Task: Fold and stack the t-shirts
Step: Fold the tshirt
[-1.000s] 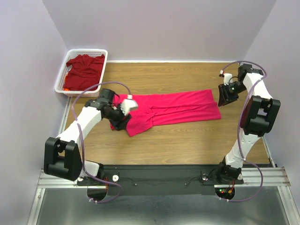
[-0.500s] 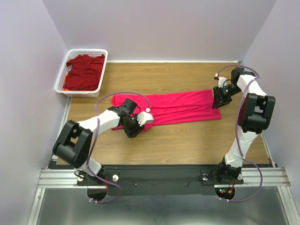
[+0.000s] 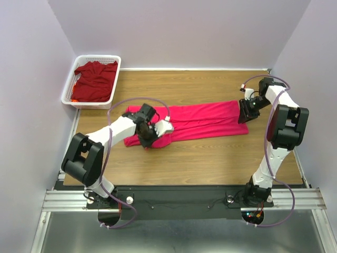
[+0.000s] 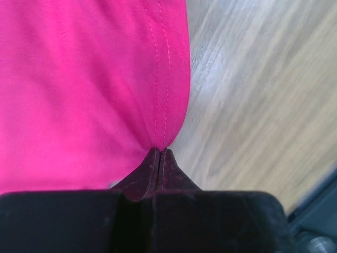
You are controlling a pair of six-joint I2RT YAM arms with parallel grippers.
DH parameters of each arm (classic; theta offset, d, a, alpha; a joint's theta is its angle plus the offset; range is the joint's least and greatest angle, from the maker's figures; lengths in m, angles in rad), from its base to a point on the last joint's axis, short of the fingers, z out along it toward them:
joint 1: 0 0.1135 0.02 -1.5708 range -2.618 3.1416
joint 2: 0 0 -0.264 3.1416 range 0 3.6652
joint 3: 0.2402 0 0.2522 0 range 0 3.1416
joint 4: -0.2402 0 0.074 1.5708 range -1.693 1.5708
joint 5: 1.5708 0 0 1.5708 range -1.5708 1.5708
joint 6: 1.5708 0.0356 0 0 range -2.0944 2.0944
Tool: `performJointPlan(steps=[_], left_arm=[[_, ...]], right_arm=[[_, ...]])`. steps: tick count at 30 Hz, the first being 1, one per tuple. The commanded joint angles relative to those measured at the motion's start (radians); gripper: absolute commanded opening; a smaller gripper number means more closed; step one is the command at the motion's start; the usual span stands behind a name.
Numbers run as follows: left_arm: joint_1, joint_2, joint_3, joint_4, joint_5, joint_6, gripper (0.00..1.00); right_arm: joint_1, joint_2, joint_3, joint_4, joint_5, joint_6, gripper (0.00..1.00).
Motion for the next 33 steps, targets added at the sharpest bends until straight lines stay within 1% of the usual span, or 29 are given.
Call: performJointPlan(steps=[1, 2, 8, 12, 15, 25, 30, 33], left_arm=[[0.039, -0.027, 0.229, -0.151, 0.051, 0.026, 0.00], [0.048, -0.003, 0.288, -0.162, 0.051, 0.029, 0.00], [0.137, 0.126, 0.448, -0.151, 0.042, 0.051, 0.00], [0.186, 0.216, 0.583, -0.127, 0.039, 0.048, 0.00], [0.205, 0.287, 0.657, -0.117, 0.039, 0.039, 0.00], [0.219, 0.450, 0.794, -0.078, 0.019, 0.000, 0.00], [0.229, 0.525, 0.881, -0.084, 0.014, -0.021, 0.00], [0.234, 0.557, 0.898, -0.091, 0.005, -0.032, 0.00]], right_arm=[[0.003, -0.004, 0.008, 0.023, 0.005, -0.006, 0.35], [0.005, -0.001, 0.011, 0.023, 0.002, -0.006, 0.35], [0.005, 0.006, 0.007, 0.021, 0.002, -0.010, 0.35], [0.005, 0.000, -0.001, 0.024, 0.008, -0.023, 0.36], [0.005, 0.005, -0.002, 0.024, 0.017, -0.027, 0.36], [0.005, 0.019, -0.016, 0.036, 0.032, -0.038, 0.35], [0.005, 0.029, -0.021, 0.049, 0.051, -0.033, 0.32], [0.005, 0.034, -0.024, 0.055, 0.072, -0.032, 0.31]])
